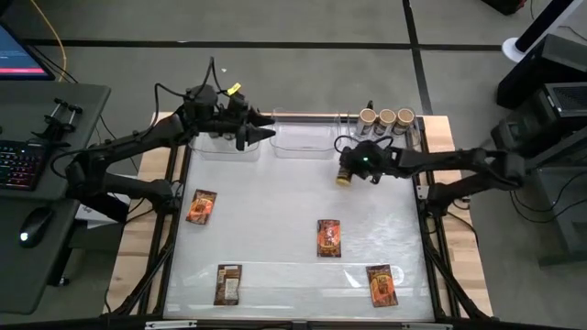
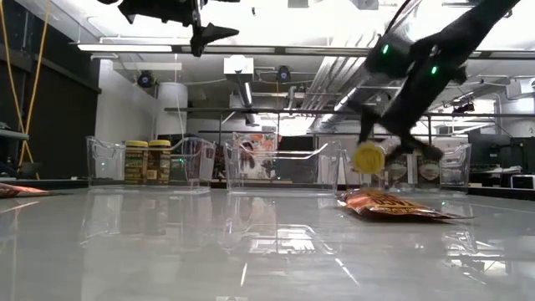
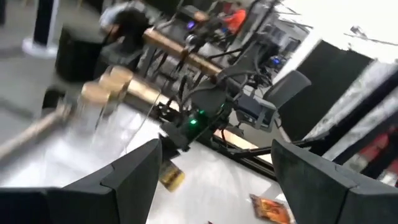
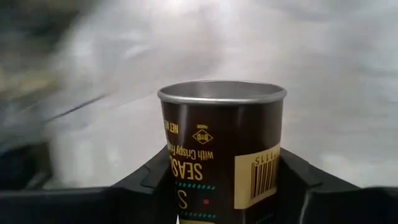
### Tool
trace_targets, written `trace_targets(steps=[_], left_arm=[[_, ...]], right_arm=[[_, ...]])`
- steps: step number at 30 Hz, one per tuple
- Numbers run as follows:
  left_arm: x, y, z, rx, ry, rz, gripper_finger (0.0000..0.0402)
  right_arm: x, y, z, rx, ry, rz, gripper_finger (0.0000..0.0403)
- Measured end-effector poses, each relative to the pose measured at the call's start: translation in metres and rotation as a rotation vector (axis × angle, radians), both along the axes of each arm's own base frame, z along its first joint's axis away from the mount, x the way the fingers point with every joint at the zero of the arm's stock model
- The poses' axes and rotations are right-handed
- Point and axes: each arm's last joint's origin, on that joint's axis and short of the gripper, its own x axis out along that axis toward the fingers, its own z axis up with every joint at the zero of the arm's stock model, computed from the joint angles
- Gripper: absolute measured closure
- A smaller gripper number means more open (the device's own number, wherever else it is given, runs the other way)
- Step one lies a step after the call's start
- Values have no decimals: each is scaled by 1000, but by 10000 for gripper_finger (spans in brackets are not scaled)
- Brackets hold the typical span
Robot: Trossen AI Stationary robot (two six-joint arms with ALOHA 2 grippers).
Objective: Sort spices by type
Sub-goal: Put the yellow seasoning bottle into the left transparent bin
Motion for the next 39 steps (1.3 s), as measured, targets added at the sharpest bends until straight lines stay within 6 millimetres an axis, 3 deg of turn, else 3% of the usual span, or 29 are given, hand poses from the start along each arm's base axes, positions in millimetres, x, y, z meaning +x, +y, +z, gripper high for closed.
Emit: trace_targets(steps=[3, 6, 11, 14, 16, 22, 29, 34, 39], left_arm=[[3, -8, 7, 129, -57, -34, 112], [9, -18, 14, 310, -114, -21, 112], [21, -45, 17, 912, -39, 100, 112], [30, -60, 13, 1251, 40, 96, 112], [40, -67, 8, 1388, 45, 57, 112], [72, -73, -18, 1528, 115, 39, 112], [93, -67, -33, 1730, 325, 253, 112], [96, -65, -35, 1768, 387, 306, 112], [95, -65, -33, 1777, 387, 331, 112]], right_arm=[[-3, 7, 30, -139, -137, 85, 235], [-7, 10, 60, -254, -317, 14, 235], [-10, 3, 87, -371, -544, -237, 235], [-4, -2, 94, -381, -610, -283, 235], [5, -5, 99, -369, -613, -283, 235], [48, -16, 127, -358, -649, -176, 235], [85, -26, 155, -340, -584, -56, 235], [95, -29, 175, -364, -619, -35, 235], [95, -33, 181, -370, -630, -34, 235]])
